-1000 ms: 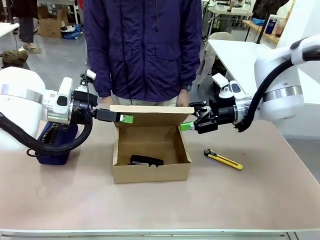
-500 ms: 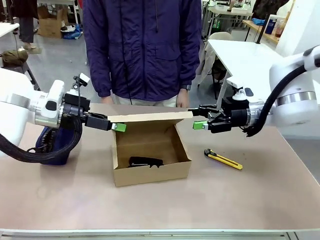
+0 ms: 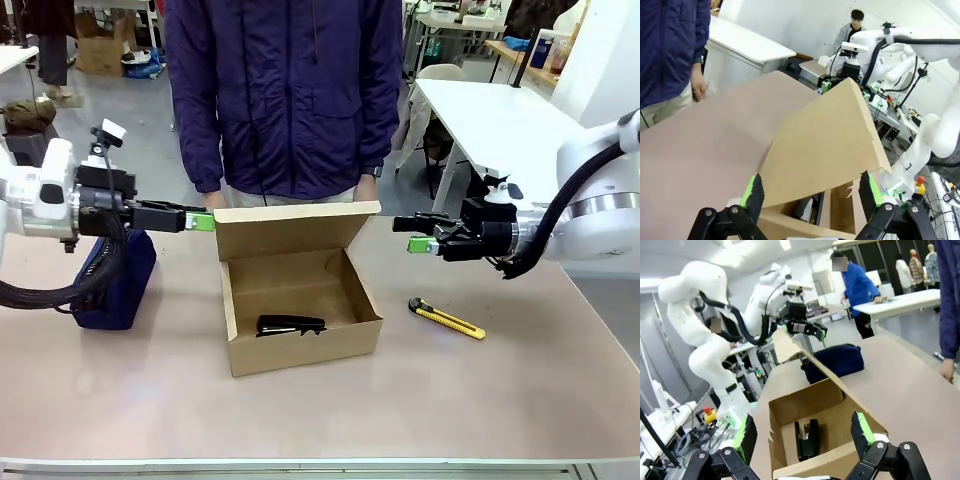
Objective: Pack the item into the box.
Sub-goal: Close the Mailer Box.
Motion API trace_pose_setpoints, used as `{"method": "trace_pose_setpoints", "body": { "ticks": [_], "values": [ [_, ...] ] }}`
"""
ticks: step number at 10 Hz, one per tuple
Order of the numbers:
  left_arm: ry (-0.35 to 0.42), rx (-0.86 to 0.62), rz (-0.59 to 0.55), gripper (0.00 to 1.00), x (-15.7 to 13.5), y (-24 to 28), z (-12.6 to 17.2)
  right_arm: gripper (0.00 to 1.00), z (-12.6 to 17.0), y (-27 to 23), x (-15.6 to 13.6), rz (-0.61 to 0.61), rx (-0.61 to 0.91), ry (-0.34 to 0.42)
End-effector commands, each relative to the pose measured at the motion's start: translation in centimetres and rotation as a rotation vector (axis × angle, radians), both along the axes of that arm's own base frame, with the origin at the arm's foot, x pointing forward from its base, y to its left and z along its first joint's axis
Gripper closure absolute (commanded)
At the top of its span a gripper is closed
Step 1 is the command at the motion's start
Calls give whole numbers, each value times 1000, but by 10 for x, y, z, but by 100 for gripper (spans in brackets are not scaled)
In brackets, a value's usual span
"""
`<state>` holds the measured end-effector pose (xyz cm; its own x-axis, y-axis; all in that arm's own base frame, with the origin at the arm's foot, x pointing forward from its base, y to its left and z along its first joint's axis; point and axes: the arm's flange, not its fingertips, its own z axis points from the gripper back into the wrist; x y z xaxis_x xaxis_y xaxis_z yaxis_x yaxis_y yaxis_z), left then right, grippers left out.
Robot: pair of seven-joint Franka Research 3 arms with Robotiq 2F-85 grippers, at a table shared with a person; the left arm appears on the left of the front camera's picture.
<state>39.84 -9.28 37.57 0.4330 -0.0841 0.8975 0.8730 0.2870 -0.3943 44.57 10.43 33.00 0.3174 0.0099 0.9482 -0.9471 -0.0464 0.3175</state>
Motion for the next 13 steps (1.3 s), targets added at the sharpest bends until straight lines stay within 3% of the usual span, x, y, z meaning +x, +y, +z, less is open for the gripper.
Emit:
{"method": "trace_pose_setpoints", "body": {
  "ticks": [1, 4, 6, 9, 13],
  "values": [
    [-34, -19, -97, 0, -66, 25, -11, 0, 17, -6, 17, -24, 68, 59],
    [-39, -60, -138, 0, -69, 45, -10, 0, 22, -2, 34, -21, 147, 137],
    [-63, -120, -153, 0, -61, 31, -10, 0, 19, 31, 47, 1, 57, 172],
    [-22, -17, -168, 0, -59, -1, -17, 0, 14, 84, 53, 64, -138, 105],
    [-15, 123, -63, 0, -54, -56, -24, 0, 1, 122, 39, 206, -381, 49]
  ]
}}
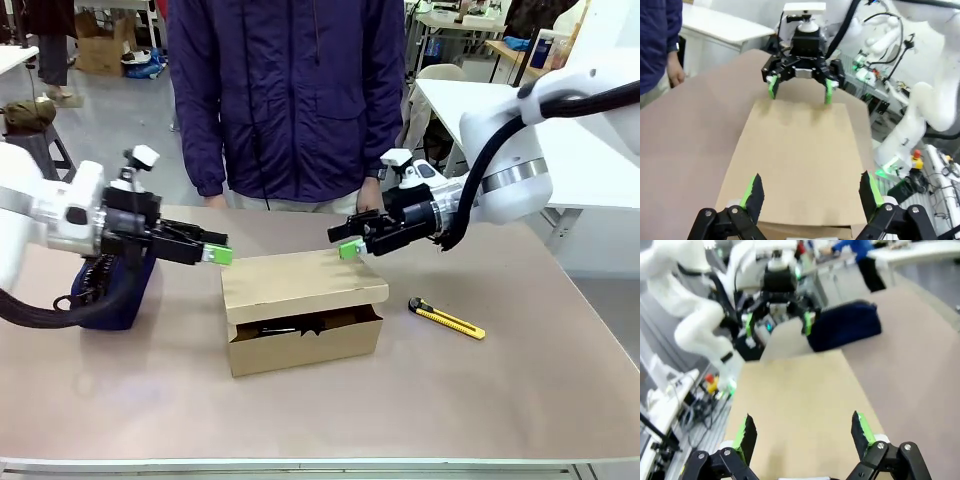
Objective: Pack the item into the box.
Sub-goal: Close the Mailer Box.
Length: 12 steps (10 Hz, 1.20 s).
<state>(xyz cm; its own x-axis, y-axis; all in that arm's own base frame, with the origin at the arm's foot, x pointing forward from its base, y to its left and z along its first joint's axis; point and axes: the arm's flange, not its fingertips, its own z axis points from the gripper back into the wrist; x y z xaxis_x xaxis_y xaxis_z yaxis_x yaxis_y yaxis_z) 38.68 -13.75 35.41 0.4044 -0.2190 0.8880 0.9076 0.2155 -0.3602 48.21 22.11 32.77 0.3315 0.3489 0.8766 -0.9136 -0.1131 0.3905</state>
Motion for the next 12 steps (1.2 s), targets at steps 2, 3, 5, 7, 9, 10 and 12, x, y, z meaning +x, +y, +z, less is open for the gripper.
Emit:
{"method": "trace_pose_setpoints", "body": {
  "ticks": [2, 3, 5, 7, 9, 10, 12],
  "values": [
    [-26, 110, 69, 0, -43, -30, -6, 0, 0, 16, -9, 51, -163, -42],
    [-36, 157, 75, 0, -43, -39, -9, 0, -1, 20, -17, 69, -196, -69],
    [-74, 246, 111, 0, -46, -48, -14, 0, -5, 25, -31, 86, -247, -103],
    [-86, 313, 119, 0, -49, -53, -19, 0, -6, 23, -37, 176, -308, -75],
    [-91, 333, 136, 0, -44, -68, -18, 0, -7, 22, -44, 193, -325, -92],
    [-95, 327, 135, 0, -40, -78, -15, 0, -5, 20, -43, 186, -314, -95],
    [-103, 310, 102, 0, -40, -80, -12, 0, -4, 16, -45, 157, -274, -85]
  ]
}}
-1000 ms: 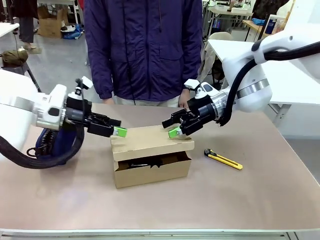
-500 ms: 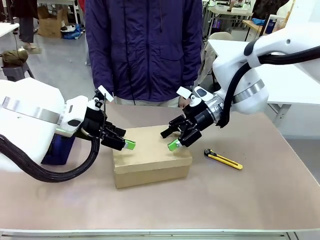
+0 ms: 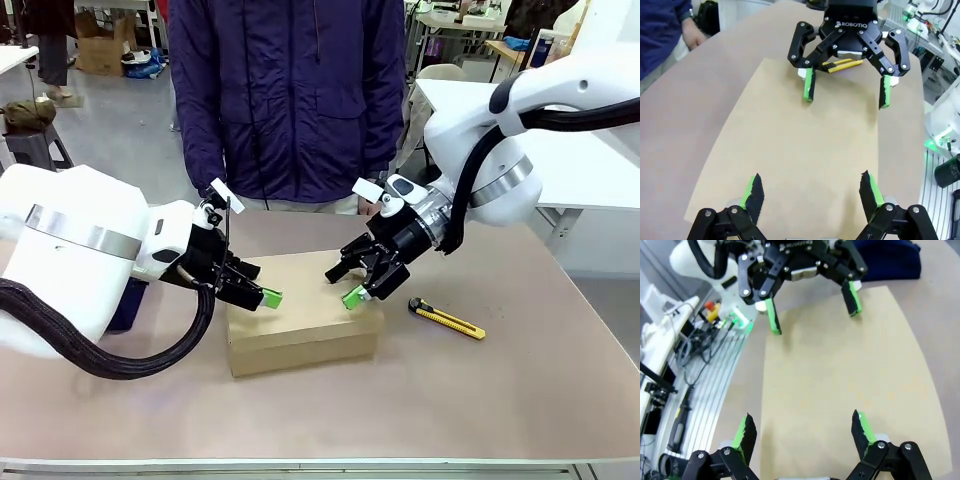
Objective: Pack the item into the box.
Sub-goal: Close the Mailer Box.
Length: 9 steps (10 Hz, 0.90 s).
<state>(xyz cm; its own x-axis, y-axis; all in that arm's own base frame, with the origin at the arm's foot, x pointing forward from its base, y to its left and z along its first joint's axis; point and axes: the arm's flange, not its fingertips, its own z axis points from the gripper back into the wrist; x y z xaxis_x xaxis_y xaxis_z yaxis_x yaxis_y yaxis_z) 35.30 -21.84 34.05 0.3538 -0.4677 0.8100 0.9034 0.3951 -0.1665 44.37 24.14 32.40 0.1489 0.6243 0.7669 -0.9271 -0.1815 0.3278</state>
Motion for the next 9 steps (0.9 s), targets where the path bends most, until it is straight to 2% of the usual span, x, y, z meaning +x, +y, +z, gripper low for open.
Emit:
{"method": "trace_pose_setpoints", "body": {
  "ticks": [1, 2, 3, 4, 6, 7, 8, 9],
  "values": [
    [-4, -50, -13, 0, -7, 6, 6, 0, 4, -11, -5, -74, 48, 56],
    [3, -77, -39, 0, -8, 14, 11, 0, 11, -22, -3, -145, 92, 108],
    [24, -135, -86, 0, -6, 28, 22, 0, 26, -39, 0, -259, 168, 217],
    [81, -211, -130, 0, 1, 47, 37, 0, 41, -56, 5, -373, 214, 345],
    [359, -440, -102, 0, 19, 89, 72, 0, 71, -89, 3, -525, 231, 493],
    [517, -540, 20, 0, 29, 111, 87, 0, 89, -109, -1, -538, 257, 580],
    [679, -613, 64, 0, 39, 136, 100, 0, 102, -132, -9, -569, 269, 679],
    [777, -653, 140, 0, 47, 163, 110, 0, 109, -156, -15, -661, 261, 772]
  ]
}}
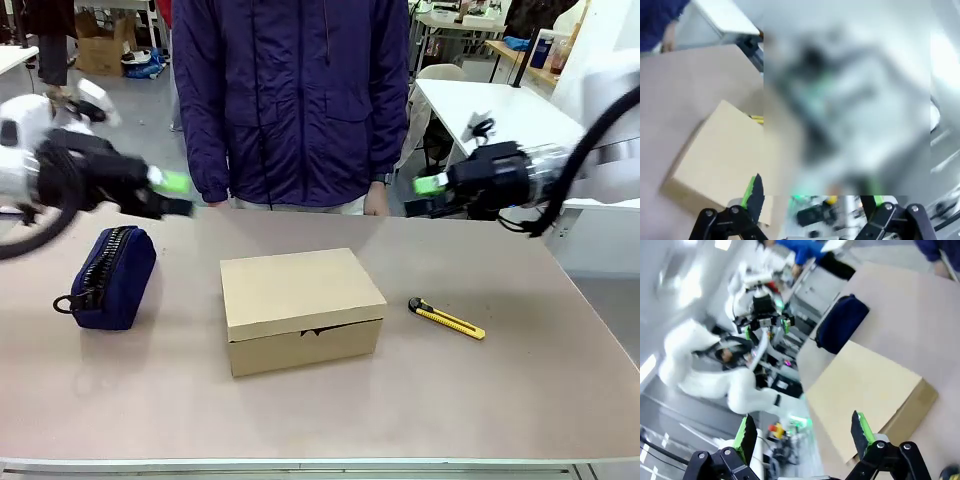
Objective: Pack the item into the box.
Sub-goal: Close the Mailer Box.
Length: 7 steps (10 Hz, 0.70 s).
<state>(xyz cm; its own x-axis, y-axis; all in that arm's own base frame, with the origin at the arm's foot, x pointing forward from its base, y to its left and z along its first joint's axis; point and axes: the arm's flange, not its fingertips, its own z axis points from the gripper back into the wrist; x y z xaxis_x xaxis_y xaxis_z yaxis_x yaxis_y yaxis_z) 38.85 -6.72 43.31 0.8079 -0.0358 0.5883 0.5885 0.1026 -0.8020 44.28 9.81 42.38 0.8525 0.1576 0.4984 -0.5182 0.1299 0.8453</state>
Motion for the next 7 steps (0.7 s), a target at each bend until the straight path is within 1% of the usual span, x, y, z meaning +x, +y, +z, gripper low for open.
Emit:
{"method": "trace_pose_setpoints", "body": {
  "ticks": [1, 2, 3, 4, 5, 6, 7],
  "values": [
    [320, -61, 157, 0, 17, 36, 24, 0, 11, -38, -21, -128, 45, 189],
    [418, -86, 220, 0, 22, 61, 26, 0, 6, -68, -29, -134, 62, 288],
    [455, -106, 315, 0, 24, 84, 24, 0, -4, -98, -38, -109, 109, 361],
    [479, -100, 311, 0, 24, 106, 17, 0, -15, -130, -47, -157, 179, 428],
    [524, -49, 283, 0, 21, 126, 5, 0, -25, -161, -58, -170, 228, 449],
    [531, -44, 258, 0, 18, 145, -7, 0, -32, -181, -65, -310, 260, 480],
    [513, -65, 238, 0, 16, 154, -15, 0, -37, -190, -66, -311, 249, 505]
  ]
}}
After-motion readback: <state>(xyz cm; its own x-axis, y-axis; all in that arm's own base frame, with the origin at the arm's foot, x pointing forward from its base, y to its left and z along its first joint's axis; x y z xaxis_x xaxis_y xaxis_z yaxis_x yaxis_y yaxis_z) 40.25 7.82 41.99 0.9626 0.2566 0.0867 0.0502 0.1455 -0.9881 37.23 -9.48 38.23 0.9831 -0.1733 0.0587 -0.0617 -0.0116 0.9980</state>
